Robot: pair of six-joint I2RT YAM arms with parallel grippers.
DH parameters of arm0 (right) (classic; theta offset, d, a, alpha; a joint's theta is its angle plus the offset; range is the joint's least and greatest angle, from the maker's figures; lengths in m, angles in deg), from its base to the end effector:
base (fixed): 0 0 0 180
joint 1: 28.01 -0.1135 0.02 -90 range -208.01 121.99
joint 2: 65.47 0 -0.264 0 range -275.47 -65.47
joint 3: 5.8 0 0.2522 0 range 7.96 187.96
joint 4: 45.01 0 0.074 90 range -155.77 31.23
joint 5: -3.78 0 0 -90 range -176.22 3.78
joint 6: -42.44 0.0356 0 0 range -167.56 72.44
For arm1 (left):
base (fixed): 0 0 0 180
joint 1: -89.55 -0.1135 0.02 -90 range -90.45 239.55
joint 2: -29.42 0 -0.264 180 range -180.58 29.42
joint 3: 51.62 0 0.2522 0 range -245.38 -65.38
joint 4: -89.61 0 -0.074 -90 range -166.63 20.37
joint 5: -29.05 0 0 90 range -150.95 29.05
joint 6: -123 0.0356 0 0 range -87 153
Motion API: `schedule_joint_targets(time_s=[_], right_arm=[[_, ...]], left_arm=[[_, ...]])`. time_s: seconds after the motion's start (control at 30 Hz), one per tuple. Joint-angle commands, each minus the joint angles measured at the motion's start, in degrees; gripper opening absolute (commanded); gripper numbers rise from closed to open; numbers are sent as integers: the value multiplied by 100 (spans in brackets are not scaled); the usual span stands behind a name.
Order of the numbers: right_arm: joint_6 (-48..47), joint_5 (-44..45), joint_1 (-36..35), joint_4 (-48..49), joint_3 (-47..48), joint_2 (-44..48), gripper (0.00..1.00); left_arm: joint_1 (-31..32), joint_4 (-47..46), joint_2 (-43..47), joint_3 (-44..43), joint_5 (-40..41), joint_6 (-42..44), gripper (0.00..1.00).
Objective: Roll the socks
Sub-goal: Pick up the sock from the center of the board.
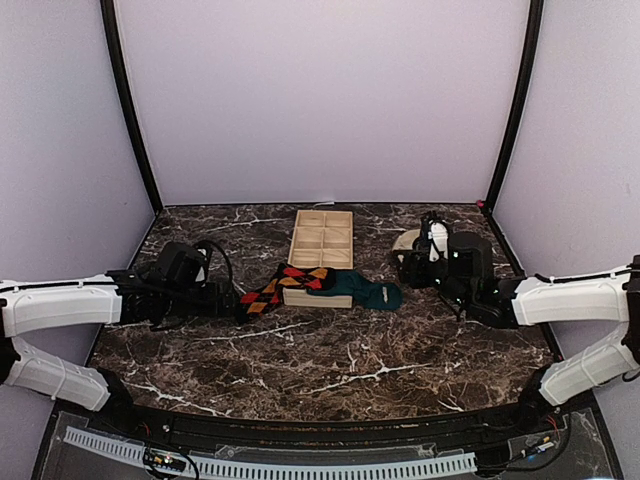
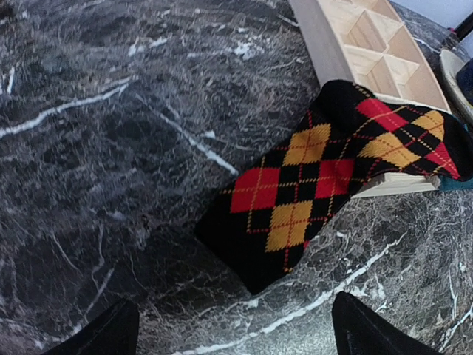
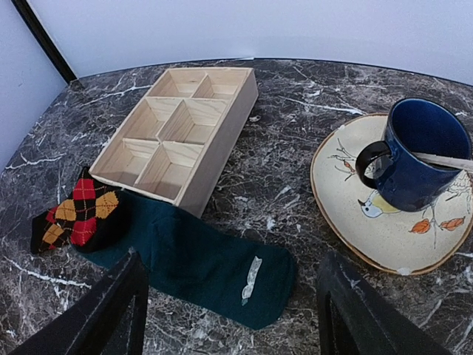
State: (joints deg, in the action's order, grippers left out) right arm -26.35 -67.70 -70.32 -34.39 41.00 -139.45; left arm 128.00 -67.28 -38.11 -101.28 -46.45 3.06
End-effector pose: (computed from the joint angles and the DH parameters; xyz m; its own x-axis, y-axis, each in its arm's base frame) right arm 0.2108 0.1766 0.2213 -0.3460 0.1490 -0.9263 -0.3089 0.9142 0.2624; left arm 0.1943 -0.1429 0.2089 -0.6716 -0.0837 -0.7361 0.1371 0.9624 -0.2345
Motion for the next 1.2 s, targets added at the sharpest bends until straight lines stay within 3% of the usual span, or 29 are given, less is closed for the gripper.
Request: schedule_joint_targets(time_s=[0.0,0.57,0.9,1.0,1.17], right_arm=[[280,340,-225,-340,253,-79,71],[408,230,-547,-569,476,-311,71],[340,177,-606,-596,552,-319,70],[330,156,-620,-603,583,-311,70],[296,138,-653,-606,637,-240,69]], left_arm=[[19,419,-248,-273,-308,-934,91],[-166,277,-1293,-621,-402,-2399,81],[-436,335,-2061,-1041,-708,-2681,80],[-533,355,-2223,-1105,-815,-2747,71],[-682,581,-2374,-1207,-902,-2803,69]])
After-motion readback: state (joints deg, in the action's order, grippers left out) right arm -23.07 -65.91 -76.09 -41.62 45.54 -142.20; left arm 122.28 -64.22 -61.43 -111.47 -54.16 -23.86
